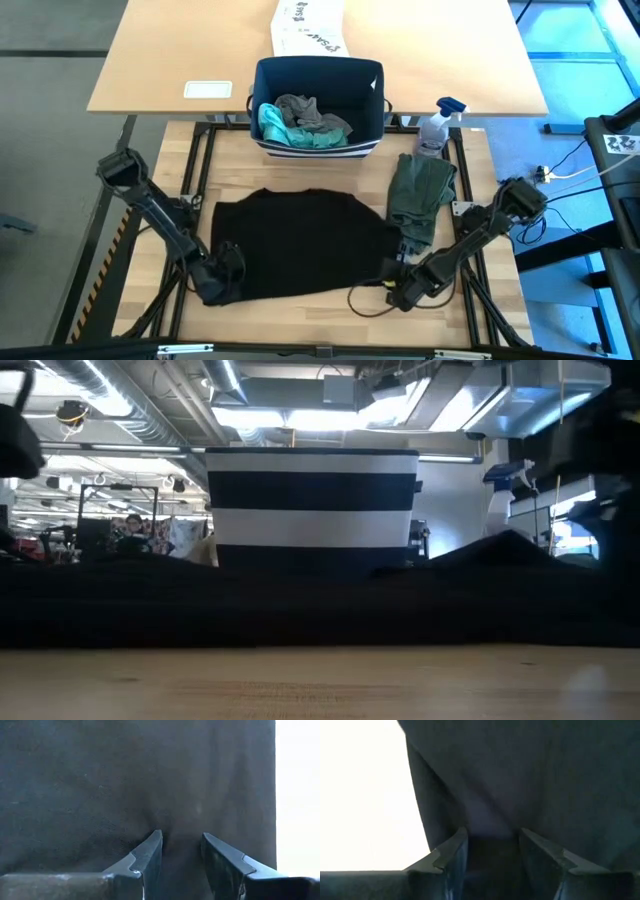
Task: Fold Laundry from Bin
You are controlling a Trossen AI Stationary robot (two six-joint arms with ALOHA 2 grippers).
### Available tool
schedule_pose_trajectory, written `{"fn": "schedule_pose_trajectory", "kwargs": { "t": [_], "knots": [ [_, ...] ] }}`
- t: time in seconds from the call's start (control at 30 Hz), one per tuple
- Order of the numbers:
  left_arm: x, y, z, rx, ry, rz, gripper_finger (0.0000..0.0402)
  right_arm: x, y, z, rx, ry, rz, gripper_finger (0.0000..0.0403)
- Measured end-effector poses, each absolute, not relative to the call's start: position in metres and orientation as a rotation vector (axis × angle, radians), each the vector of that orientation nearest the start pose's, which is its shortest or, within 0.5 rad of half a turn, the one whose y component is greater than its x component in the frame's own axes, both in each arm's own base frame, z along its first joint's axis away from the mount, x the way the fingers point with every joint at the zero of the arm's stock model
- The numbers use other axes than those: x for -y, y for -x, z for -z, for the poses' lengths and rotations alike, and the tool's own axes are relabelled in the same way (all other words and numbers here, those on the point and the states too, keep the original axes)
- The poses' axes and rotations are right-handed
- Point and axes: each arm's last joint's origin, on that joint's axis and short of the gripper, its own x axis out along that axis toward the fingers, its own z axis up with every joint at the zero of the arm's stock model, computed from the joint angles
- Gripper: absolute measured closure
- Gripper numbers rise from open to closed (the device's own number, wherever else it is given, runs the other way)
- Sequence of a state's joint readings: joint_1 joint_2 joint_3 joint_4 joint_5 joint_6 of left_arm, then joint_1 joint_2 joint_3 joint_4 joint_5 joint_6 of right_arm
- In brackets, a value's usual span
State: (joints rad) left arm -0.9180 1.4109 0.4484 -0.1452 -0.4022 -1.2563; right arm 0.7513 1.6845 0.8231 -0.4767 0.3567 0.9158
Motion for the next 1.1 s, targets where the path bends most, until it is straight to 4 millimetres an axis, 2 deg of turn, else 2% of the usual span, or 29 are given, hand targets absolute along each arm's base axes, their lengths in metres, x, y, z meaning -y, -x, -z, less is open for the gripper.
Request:
{"fn": "schedule_pose_trajectory", "kwargs": {
  "t": [0.2,0.37,0.47,0.6,0.7,0.8,1.0,1.1],
  "knots": [
    [0.168,-0.123,-0.112,-1.031,0.469,-0.104,0.0266,-0.189,-0.190,-0.131,-1.259,-0.070,0.180,0.0224],
    [0.170,-0.120,-0.118,-1.025,0.475,-0.067,0.0266,-0.203,-0.196,-0.152,-1.282,-0.118,0.112,0.0224],
    [0.175,-0.124,-0.131,-0.995,0.444,-0.017,0.0266,-0.217,-0.209,-0.176,-1.216,-0.176,0.068,0.0224],
    [0.190,-0.137,-0.163,-0.816,0.415,0.048,0.0266,-0.226,-0.224,-0.205,-1.025,-0.155,0.102,0.0224],
    [0.194,-0.143,-0.174,-0.718,0.335,0.028,0.0266,-0.225,-0.231,-0.213,-0.860,-0.076,0.183,0.0224],
    [0.193,-0.145,-0.171,-0.664,0.284,-0.020,0.0266,-0.216,-0.240,-0.206,-0.822,0.014,0.267,0.0224],
    [0.189,-0.156,-0.149,-0.669,0.231,-0.130,0.0266,-0.184,-0.261,-0.171,-0.963,0.194,0.321,0.0224],
    [0.188,-0.164,-0.138,-0.671,0.209,-0.157,0.0266,-0.165,-0.269,-0.162,-1.001,0.226,0.375,0.0224]
  ]
}}
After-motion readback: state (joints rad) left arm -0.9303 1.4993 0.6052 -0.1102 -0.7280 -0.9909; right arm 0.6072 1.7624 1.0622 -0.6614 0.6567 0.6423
